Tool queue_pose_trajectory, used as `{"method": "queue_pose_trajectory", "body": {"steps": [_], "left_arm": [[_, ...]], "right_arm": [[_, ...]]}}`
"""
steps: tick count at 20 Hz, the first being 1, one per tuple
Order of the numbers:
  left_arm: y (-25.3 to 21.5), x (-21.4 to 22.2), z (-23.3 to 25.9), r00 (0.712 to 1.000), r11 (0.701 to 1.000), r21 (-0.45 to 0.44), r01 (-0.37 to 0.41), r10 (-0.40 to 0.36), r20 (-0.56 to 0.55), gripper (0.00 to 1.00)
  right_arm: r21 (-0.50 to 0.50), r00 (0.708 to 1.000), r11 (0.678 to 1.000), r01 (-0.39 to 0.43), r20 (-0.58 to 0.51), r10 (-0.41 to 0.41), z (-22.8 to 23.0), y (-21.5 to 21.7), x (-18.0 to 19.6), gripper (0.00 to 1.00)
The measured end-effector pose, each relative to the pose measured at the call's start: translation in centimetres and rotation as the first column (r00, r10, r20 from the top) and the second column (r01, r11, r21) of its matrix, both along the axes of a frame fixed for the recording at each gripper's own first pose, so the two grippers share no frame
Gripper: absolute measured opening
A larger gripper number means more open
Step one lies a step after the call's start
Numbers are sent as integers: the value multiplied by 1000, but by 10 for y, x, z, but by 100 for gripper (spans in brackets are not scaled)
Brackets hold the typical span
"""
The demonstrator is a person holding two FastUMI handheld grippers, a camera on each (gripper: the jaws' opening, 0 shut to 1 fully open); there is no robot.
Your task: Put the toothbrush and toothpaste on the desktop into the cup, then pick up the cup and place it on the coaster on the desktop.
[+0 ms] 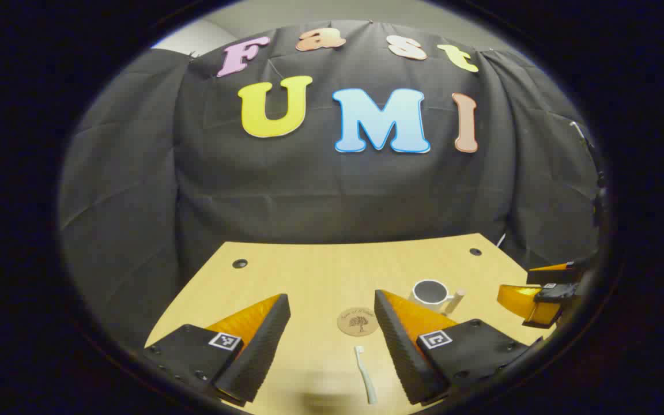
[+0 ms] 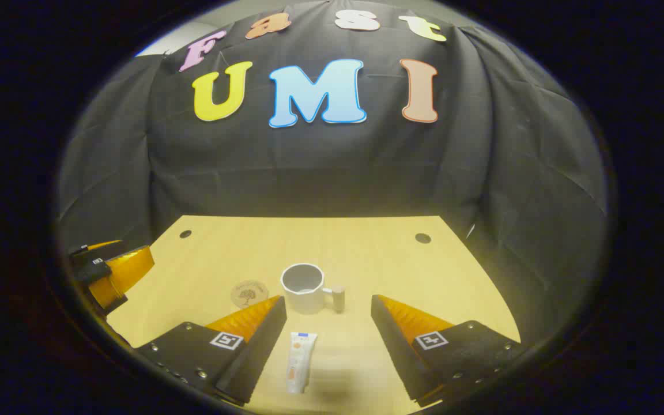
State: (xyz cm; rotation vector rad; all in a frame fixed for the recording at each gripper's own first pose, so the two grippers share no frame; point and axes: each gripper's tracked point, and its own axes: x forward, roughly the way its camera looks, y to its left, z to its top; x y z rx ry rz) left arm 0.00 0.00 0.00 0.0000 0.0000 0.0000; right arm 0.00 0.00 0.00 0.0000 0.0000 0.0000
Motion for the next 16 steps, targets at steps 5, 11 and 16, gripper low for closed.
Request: {"method": "queue_pose_trajectory", "body": {"steps": [5, 11, 16], "left_arm": [[-8, 10, -29, 995, 999, 8, 35, -34, -92, 95], [-13, 26, -55, 979, 998, -5, 62, -62, -196, 93], [-20, 38, -85, 952, 997, -24, 79, -82, -295, 94]], "right_arm": [[23, 996, 1000, -18, -92, 20, -20, 7, 8, 90], [21, 984, 998, -56, -167, 58, -38, 19, 20, 89], [22, 961, 996, -84, -261, 87, -64, 30, 33, 87]]}}
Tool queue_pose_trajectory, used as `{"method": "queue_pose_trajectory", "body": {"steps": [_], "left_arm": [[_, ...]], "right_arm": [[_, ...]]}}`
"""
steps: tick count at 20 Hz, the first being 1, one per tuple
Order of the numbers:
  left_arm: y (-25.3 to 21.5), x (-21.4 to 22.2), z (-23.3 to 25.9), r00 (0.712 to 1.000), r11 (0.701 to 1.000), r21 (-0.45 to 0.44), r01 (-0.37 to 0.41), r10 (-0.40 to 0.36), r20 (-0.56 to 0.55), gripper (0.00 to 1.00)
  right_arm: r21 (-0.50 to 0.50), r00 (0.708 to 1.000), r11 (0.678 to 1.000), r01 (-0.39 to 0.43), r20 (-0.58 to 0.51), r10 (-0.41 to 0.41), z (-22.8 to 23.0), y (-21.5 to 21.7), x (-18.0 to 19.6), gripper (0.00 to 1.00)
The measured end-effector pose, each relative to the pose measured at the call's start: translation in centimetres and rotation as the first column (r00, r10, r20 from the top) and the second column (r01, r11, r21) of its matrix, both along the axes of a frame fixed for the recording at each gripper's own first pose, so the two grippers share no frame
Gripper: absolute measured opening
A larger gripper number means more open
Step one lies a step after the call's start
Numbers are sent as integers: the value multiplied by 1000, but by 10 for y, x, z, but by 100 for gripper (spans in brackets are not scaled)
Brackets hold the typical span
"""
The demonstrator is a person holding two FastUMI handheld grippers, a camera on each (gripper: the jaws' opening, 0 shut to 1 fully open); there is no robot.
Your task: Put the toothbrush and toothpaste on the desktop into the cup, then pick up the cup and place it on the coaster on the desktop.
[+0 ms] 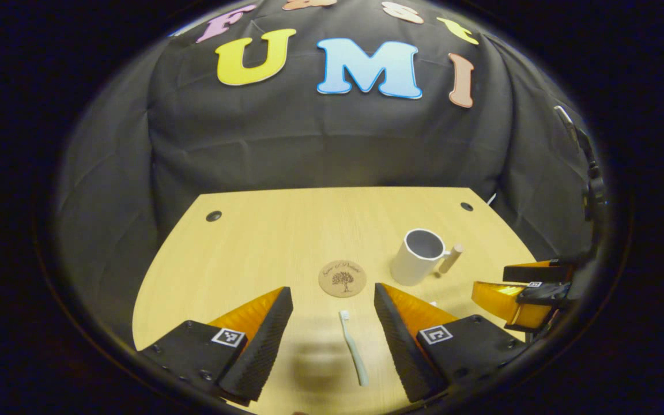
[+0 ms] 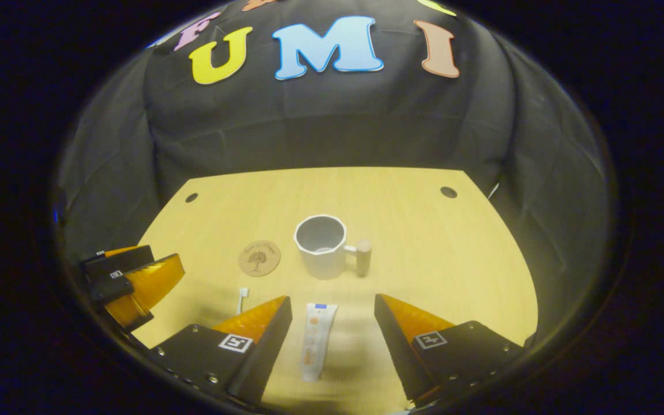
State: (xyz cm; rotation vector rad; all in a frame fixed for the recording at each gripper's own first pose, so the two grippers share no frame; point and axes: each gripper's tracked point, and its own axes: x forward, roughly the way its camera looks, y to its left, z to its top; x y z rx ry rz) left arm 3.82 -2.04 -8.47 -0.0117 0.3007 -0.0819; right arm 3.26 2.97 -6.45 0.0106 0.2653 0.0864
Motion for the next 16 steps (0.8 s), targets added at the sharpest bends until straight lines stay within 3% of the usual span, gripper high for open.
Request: {"method": "queue_pose_trajectory", "body": {"steps": [8, 14, 16], "left_arm": [[-10, 13, -56, 988, 999, -13, 37, -39, -149, 94], [-16, 22, -99, 963, 998, -50, 41, -53, -264, 95], [-18, 23, -115, 949, 997, -59, 41, -57, -309, 95]], "right_arm": [[-15, 986, 1000, -19, -164, 16, -43, 7, 15, 83], [-45, 970, 998, -41, -243, 29, -70, 13, 29, 83], [-50, 956, 998, -48, -291, 31, -81, 15, 31, 73]]}}
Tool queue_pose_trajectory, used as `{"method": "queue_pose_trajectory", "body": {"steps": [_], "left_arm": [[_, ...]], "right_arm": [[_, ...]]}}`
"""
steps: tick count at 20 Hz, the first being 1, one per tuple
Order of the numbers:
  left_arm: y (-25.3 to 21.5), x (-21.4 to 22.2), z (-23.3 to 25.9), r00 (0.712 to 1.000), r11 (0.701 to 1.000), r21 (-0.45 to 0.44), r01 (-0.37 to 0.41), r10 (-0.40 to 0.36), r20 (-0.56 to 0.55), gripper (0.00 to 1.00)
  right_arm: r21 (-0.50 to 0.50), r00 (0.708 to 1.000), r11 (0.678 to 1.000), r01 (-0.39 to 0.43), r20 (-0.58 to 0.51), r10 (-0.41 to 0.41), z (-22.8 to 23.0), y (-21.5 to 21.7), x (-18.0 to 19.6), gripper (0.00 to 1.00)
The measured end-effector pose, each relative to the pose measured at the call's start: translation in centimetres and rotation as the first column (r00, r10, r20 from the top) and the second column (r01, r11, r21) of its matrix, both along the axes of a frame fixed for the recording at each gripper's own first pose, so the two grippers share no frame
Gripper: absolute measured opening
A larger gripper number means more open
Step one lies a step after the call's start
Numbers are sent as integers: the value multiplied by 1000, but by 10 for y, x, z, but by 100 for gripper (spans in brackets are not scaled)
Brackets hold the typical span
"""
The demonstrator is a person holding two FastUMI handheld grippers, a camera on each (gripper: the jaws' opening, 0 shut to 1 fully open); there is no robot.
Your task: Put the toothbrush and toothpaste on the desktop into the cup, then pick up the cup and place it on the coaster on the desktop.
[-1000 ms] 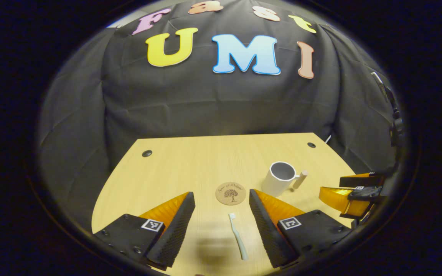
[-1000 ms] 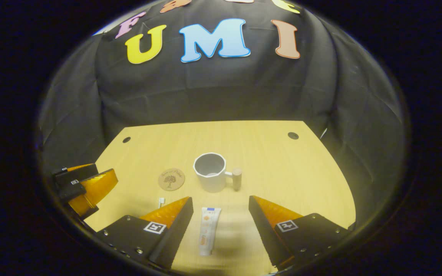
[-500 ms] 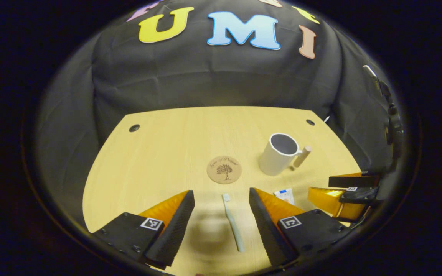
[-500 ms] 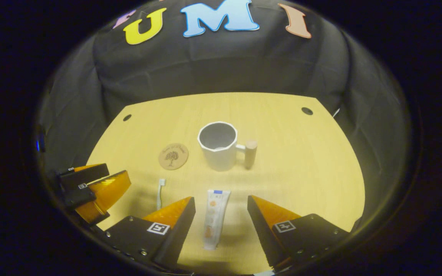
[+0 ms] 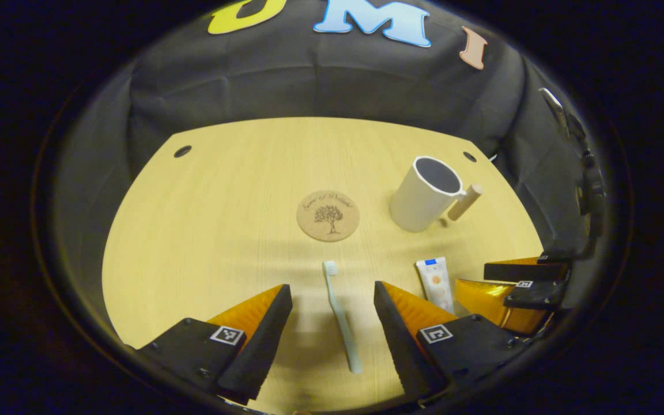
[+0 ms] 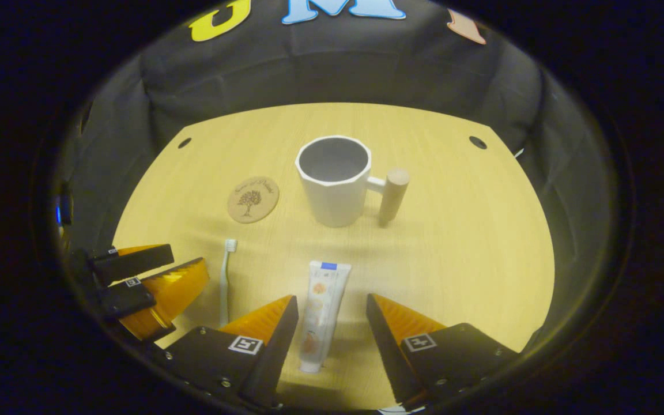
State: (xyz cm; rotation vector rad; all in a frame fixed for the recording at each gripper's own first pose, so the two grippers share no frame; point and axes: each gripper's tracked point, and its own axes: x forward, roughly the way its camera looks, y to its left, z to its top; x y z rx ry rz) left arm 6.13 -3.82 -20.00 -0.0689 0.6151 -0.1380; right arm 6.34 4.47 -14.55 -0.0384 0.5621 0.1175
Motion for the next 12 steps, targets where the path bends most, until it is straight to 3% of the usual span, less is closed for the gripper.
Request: {"method": "queue_pose_trajectory", "body": {"steps": [5, 12], "left_arm": [[-1, 3, -26, 996, 1000, 5, 4, -4, -89, 95], [8, 3, -66, 973, 998, 9, -58, 59, -223, 95]], "right_arm": [[-20, 996, 1000, 7, -86, -8, -24, 0, 10, 75], [-55, 987, 998, 29, -158, -37, -46, -4, 22, 75]]}}
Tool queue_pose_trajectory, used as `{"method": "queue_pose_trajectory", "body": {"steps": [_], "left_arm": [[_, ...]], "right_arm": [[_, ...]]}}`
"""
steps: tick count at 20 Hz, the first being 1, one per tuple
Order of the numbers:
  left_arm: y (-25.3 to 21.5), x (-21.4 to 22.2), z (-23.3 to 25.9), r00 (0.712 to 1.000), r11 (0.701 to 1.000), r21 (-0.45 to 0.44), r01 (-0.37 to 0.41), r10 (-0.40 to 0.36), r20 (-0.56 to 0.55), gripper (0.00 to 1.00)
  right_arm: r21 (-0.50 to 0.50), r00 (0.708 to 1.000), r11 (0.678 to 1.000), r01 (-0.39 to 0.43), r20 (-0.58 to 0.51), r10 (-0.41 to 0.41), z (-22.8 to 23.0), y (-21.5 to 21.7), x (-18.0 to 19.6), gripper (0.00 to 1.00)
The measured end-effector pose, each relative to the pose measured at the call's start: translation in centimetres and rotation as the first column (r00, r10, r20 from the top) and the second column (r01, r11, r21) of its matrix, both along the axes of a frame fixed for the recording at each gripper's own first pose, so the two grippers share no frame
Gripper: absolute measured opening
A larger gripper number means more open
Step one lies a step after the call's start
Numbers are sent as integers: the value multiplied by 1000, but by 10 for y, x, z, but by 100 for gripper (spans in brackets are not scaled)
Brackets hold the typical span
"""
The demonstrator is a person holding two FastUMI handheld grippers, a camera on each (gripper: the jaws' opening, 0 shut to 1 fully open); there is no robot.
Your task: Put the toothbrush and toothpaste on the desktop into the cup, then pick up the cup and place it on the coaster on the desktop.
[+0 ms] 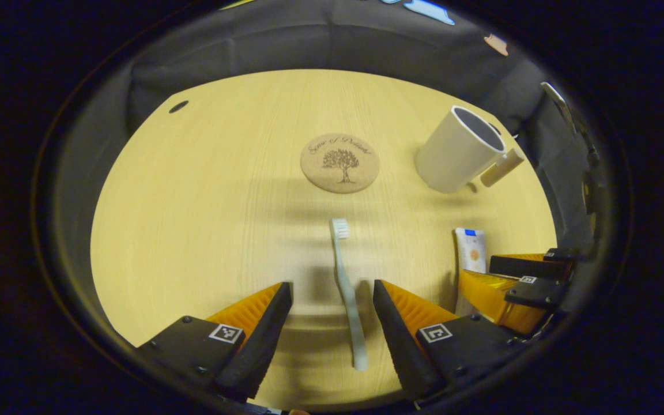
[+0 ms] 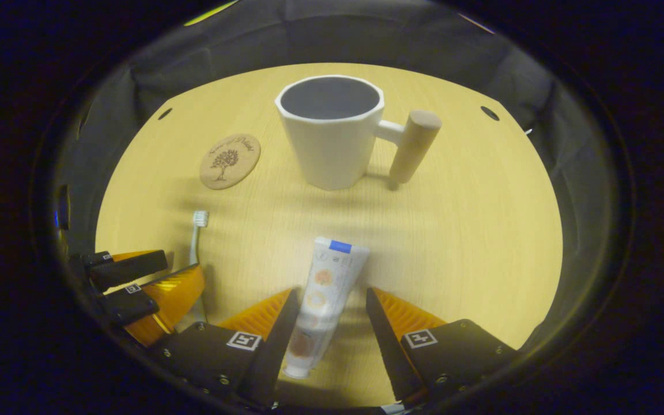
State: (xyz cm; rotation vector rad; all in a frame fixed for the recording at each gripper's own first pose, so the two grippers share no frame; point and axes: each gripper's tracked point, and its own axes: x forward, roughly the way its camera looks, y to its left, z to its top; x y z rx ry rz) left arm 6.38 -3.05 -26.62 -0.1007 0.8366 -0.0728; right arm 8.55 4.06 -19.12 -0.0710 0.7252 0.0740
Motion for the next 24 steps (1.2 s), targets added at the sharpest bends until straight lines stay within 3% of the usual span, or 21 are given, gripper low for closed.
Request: {"method": "queue_pose_trajectory", "body": {"steps": [2, 3, 8, 9, 11, 13, 14, 15, 17, 18, 20, 21, 24], "left_arm": [[6, 2, -3, 1000, 998, 66, 3, -4, 7, 94], [5, 3, -4, 1000, 996, 91, 10, -10, 3, 85], [0, 9, -2, 1000, 994, 105, 13, -14, 10, 79], [0, 11, -1, 1000, 995, 103, 14, -16, 24, 69], [1, 13, 0, 1000, 994, 108, 10, -13, 29, 42], [-1, 15, 1, 999, 992, 121, 25, -29, 30, 39], [0, 15, 0, 1000, 992, 125, 21, -23, 18, 31], [0, 15, 1, 999, 991, 128, 29, -32, 18, 22], [0, 17, 2, 999, 991, 127, 35, -38, 15, 17], [-1, 17, 2, 999, 990, 131, 48, -50, 8, 12], [-3, 13, 1, 997, 989, 133, 67, -70, 16, 12], [-3, 18, 3, 996, 987, 135, 82, -84, 7, 8], [-3, 18, 5, 994, 985, 136, 109, -112, 12, 8]], "right_arm": [[-7, 1000, 1000, 0, -16, 0, -8, 2, 3, 75], [-13, 1000, 1000, -2, -23, 1, -9, 1, 2, 75], [-20, 999, 1000, 0, -43, 0, -7, 0, 2, 74], [-23, 998, 1000, -1, -64, -1, -12, 0, 0, 67], [-19, 997, 1000, 1, -76, -3, -11, 1, -2, 69], [-15, 996, 1000, 8, -86, -10, -13, 1, -3, 46], [-29, 997, 1000, -2, -78, -1, -9, -1, -2, 45], [-27, 997, 1000, -1, -81, -1, -11, -1, -3, 35], [-14, 998, 1000, -5, -63, 4, -9, 2, -1, 33], [2, 997, 1000, -10, -79, 10, -9, 4, -3, 23], [21, 998, 1000, -12, -66, 14, -6, 3, -3, 23], [72, 998, 997, 0, -58, 4, -7, 6, 2, 12], [155, 997, 988, 21, -73, -10, -5, 4, -3, 11]]}}
